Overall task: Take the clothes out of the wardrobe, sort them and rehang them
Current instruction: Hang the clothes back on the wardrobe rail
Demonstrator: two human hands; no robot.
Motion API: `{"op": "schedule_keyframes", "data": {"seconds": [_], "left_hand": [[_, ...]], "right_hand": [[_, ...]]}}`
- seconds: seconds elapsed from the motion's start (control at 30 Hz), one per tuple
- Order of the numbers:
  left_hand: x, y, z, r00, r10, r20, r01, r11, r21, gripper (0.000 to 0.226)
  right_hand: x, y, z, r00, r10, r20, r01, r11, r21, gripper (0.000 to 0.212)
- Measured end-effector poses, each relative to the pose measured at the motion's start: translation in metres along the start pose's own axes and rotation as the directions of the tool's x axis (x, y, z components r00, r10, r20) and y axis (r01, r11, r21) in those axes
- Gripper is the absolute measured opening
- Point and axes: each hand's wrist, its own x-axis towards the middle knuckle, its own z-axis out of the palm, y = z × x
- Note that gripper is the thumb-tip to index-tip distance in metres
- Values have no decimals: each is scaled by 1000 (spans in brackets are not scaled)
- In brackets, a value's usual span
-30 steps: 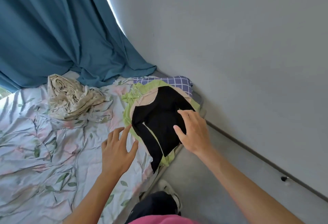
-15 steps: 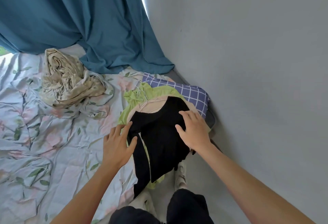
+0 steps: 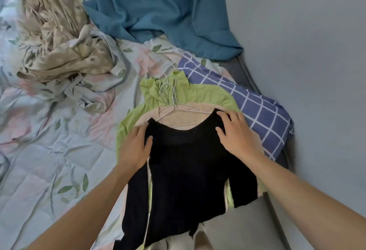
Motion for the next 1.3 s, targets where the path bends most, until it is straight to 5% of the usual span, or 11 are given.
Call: {"op": "schedule_keyframes", "data": {"seconds": [0.2, 0.33, 0.5, 0.73, 0.97, 1.1, 1.3], "left_hand": [[56, -25, 46, 993, -110, 34, 109, 994, 29, 46], [62, -29, 48, 995, -103, 7, 102, 991, 83, 19], [82, -20, 25, 996, -58, -65, 60, 998, 31, 14], [101, -28, 32, 998, 41, 55, -44, 997, 68, 12], [74, -27, 12, 985, 170, 10, -169, 985, -13, 23], [37, -16, -22, 986, 166, -9, -166, 985, -38, 22], [-53, 11, -94, 987, 152, 52, -142, 977, -159, 10]], "right_hand": [[40, 10, 31, 1000, 5, -18, -7, 994, -110, 43], [49, 10, 27, 1000, 5, -26, -6, 999, -34, 26], [64, 5, 8, 993, -42, -109, 50, 997, 67, 19], [75, 1, 11, 997, -40, 69, 34, 995, 96, 26], [58, -15, -8, 994, -70, 85, 57, 987, 152, 38], [27, -29, -46, 987, -85, 133, 56, 977, 205, 12], [-54, -50, -122, 982, -31, 185, -23, 958, 285, 18]]}}
